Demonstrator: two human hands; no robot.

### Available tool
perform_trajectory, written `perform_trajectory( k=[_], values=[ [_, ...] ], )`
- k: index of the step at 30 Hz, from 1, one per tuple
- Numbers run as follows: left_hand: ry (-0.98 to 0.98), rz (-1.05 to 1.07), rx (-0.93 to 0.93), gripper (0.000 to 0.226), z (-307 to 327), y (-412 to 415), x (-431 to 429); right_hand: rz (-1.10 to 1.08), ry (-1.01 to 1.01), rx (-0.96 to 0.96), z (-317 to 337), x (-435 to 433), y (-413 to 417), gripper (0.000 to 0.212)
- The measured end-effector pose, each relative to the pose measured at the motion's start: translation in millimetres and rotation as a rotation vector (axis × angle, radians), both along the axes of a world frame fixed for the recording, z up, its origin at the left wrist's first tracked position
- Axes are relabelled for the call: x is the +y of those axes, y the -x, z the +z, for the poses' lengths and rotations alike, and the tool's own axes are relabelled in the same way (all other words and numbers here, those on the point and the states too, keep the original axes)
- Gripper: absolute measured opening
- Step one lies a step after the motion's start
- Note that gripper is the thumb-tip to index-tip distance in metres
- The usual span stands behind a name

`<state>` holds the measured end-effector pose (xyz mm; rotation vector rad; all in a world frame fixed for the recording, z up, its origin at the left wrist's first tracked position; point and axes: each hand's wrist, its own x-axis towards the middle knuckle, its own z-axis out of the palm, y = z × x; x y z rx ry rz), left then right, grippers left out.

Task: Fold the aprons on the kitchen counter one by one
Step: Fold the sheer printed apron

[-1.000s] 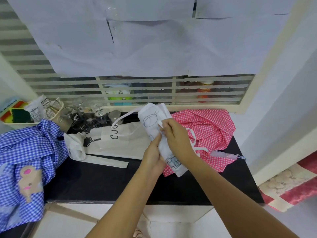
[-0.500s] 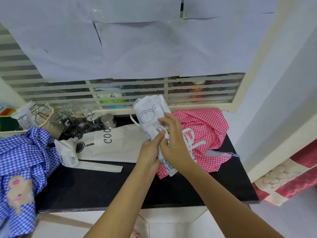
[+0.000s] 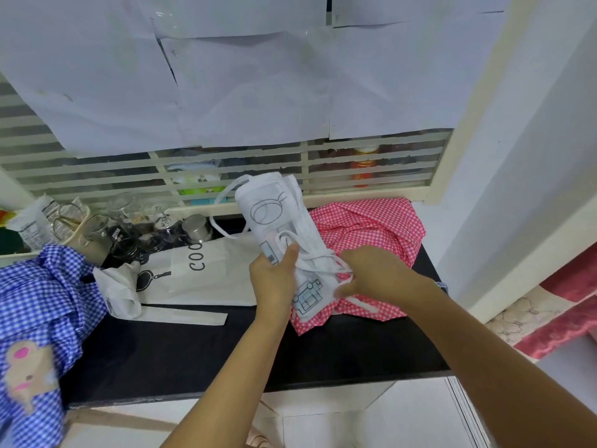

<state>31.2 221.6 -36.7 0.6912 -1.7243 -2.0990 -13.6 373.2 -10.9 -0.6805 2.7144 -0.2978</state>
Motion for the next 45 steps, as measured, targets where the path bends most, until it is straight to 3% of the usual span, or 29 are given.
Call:
perform_trajectory(
  k=[4,10,13,16,20,22,24,29,33,37,38,40,45],
  values=[
    [0.05,0.025,0.008,0.015,-2.7,1.9,-1.5,0.038,-0.059,0.042,6.8,6.8,-2.9,0.015],
    [0.08,0.078,-0.049,0.007,-14.3,3.0,-4.3,0.172,0.012,0.262,25.4,0.3,-12.9,0.019],
    [0.04,0.109,-0.068,0.01,-15.5,3.2,-7.4,0.101,0.112,0.204,30.1,1.9,-15.2,0.016],
    [0.021,0.119,-0.056,0.01,-14.4,3.5,-9.2,0.023,0.318,0.082,29.9,6.5,-15.2,0.04],
    [-0.014,0.093,-0.05,0.01,-11.5,3.8,-1.0,0.106,0.166,0.127,16.0,-2.5,-18.8,0.073],
    [-0.076,0.079,-0.057,0.011,-9.4,3.4,4.7,0.072,0.081,0.197,3.5,-10.7,-18.2,0.056],
    [-0.077,0.08,-0.072,0.011,-10.9,4.3,6.1,0.105,0.076,0.414,-5.1,-12.3,-17.2,0.027],
    [0.182,0.031,-0.071,0.005,-17.4,2.7,2.2,0.299,-0.057,0.686,-6.7,-0.1,-19.0,0.03],
    [0.312,-0.144,-0.157,0.013,-25.7,-2.4,4.4,0.515,-0.046,0.553,17.2,4.3,-24.2,0.03],
    [0.313,-0.246,-0.221,0.004,-29.8,-6.8,13.0,0.49,0.066,0.035,31.6,3.6,-22.5,0.013],
    [0.319,-0.267,-0.22,0.003,-29.1,-8.1,14.3,0.44,0.165,-0.044,33.8,4.2,-21.9,0.006],
    [0.292,-0.293,-0.182,0.005,-27.0,-10.8,16.7,0.264,0.378,-0.136,30.4,6.7,-12.8,0.015],
    [0.169,-0.195,-0.062,0.015,-24.3,-19.9,30.9,-0.383,0.98,-0.287,3.6,-2.6,-5.6,0.038]
  ],
)
